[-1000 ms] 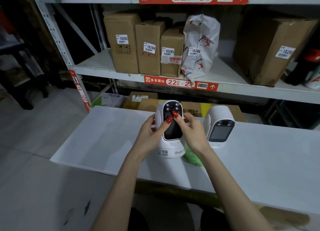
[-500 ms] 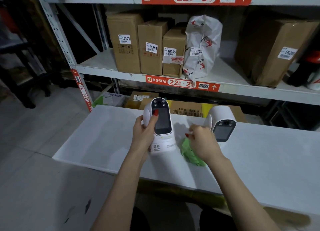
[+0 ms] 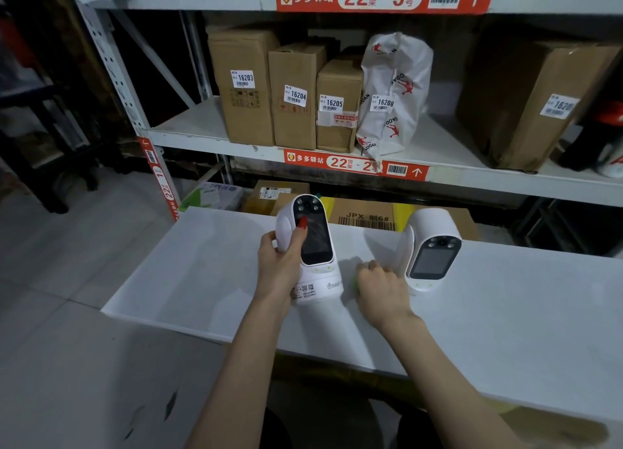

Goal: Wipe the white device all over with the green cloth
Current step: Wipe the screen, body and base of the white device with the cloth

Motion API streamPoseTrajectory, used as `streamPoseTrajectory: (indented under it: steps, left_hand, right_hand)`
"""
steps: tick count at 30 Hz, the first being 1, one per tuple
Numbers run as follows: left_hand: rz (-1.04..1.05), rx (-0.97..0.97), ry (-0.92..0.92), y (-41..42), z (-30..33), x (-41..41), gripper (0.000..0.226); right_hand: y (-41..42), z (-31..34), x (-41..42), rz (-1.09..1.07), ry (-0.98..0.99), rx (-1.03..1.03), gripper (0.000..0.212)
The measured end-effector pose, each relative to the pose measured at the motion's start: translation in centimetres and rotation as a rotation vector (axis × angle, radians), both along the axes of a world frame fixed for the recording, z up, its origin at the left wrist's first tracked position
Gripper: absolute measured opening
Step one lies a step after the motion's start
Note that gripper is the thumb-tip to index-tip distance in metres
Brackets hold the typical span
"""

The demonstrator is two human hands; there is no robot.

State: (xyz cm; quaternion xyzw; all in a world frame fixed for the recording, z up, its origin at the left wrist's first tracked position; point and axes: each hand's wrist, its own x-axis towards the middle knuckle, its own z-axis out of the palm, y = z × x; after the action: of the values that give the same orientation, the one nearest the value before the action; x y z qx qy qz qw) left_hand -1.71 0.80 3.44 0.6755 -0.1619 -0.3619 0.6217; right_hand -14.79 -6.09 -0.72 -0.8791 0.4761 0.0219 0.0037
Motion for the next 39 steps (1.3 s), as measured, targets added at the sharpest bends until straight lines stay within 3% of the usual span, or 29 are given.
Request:
streamPoseTrajectory:
  steps: [4,7,11,15,26,34,39]
  left_hand:
    - [0.007,0.004,0.037,0.0,0.1,0.0,0.042]
    - [0.000,0.001,0.059,0.1,0.3,-0.1,0.041]
    - [-0.027,-0.019,0.078,0.2,0.3,-0.6,0.042]
    - [-0.068,-0.007,0.052,0.0,0.2,-1.2,0.048]
    - [-0.224,-0.088,-0.053,-0.2,0.3,-2.5,0.047]
    - [-0.239,-0.107,-0.066,-0.2,0.6,-2.6,0.043]
    - [-0.220,-0.122,-0.011,-0.5,0.5,-2.5,0.042]
  right_hand:
    - [-0.1,0.5,0.0,0.004,-0.085,0.025,0.031]
    - [-0.1,1.9,0.1,-0.031,-0.352,0.053,0.025]
    - [0.3,4.4,0.0,-0.019,-0.726,-0.114,0.018]
    - [1.1,5.7,0.2,0.078,-0.907,-0.185,0.016]
    - [0.8,5.5,0.3,0.223,-1.011,-0.292,0.022]
    - [-0.1,5.2,0.1,0.076,-1.016,-0.335,0.017]
    - [1.0,5.7,0.4,0.234,-1.037,-0.312,0.023]
